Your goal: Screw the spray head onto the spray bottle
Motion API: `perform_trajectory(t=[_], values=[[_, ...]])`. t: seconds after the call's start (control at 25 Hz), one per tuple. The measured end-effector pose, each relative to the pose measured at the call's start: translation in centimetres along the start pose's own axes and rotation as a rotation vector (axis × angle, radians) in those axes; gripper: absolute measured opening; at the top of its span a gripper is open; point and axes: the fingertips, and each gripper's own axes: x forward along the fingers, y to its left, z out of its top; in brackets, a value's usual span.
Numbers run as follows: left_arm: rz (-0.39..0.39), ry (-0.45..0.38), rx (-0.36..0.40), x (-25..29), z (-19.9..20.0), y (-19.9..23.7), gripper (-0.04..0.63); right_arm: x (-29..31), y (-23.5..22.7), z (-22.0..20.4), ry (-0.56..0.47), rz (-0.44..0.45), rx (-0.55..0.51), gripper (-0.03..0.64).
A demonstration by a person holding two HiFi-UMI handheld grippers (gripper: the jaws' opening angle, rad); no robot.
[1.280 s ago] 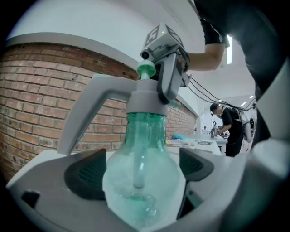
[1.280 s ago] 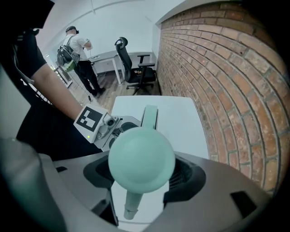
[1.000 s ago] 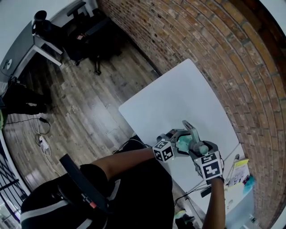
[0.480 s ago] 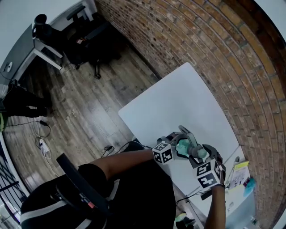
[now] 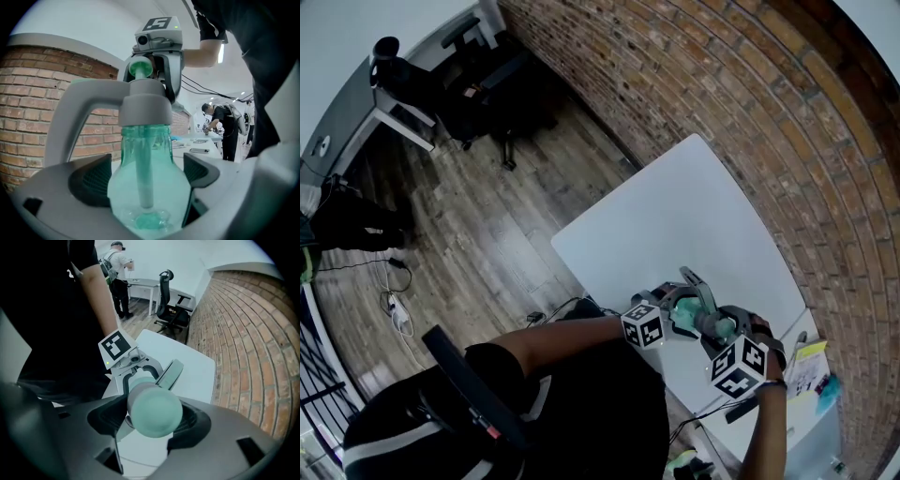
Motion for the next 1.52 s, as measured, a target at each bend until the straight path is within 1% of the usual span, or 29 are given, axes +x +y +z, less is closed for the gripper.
perform_trajectory(t=[0.08,0.2,0.4,0.6,0.64,0.88,0.96,1.12,1.24,1.4,1.44,1.48,1.52], values=[[-0.015,-0.001,0.007,-0.1,0.0,-0.1,0.477,-0.1,-0.1,0.1,-0.022,0.016,0.077,0.282],[-0.046,-0.008,0.016,-0.3,0.0,0.0,0.477,0.0,-0.5,0.2,-0.046,0.013,0.204,0.284],[-0.048,-0.016,0.019,-0.3,0.0,0.0,0.477,0.1,-0.8,0.1,-0.071,-0.006,0.362,0.284],[-0.044,-0.007,0.013,-0.1,0.0,0.1,0.477,0.2,-1.0,0.0,-0.146,0.02,0.587,0.284],[-0.044,-0.006,0.013,-0.1,0.0,0.0,0.477,0.2,-1.0,-0.1,-0.154,0.02,0.608,0.285],[-0.036,-0.017,0.004,-0.4,0.1,0.1,0.477,0.2,-1.1,-0.2,-0.174,-0.003,0.655,0.285],[-0.031,-0.024,0.001,-0.4,0.1,0.1,0.473,0.2,-1.2,-0.3,-0.184,-0.014,0.707,0.285],[-0.031,-0.018,0.004,-0.2,0.0,0.2,0.473,0.3,-1.4,-0.7,-0.205,-0.025,0.844,0.287],[-0.031,-0.018,-0.007,-0.2,0.1,0.1,0.472,0.3,-1.4,-0.7,-0.213,-0.017,0.858,0.288],[-0.036,-0.021,-0.013,-0.2,0.1,0.2,0.472,-1.3,-1.9,-0.4,-0.314,0.008,0.83,0.287],[-0.037,-0.02,-0.012,-0.2,0.1,0.3,0.472,-1.9,-2.1,-0.4,-0.33,-0.001,0.79,0.287],[-0.038,-0.019,-0.01,-0.2,0.1,0.3,0.472,-2.6,-2.3,-0.4,-0.336,-0.014,0.725,0.287],[-0.039,-0.019,-0.008,-0.2,0.0,0.3,0.472,-3.2,-2.4,-0.2,-0.335,-0.029,0.638,0.287]])
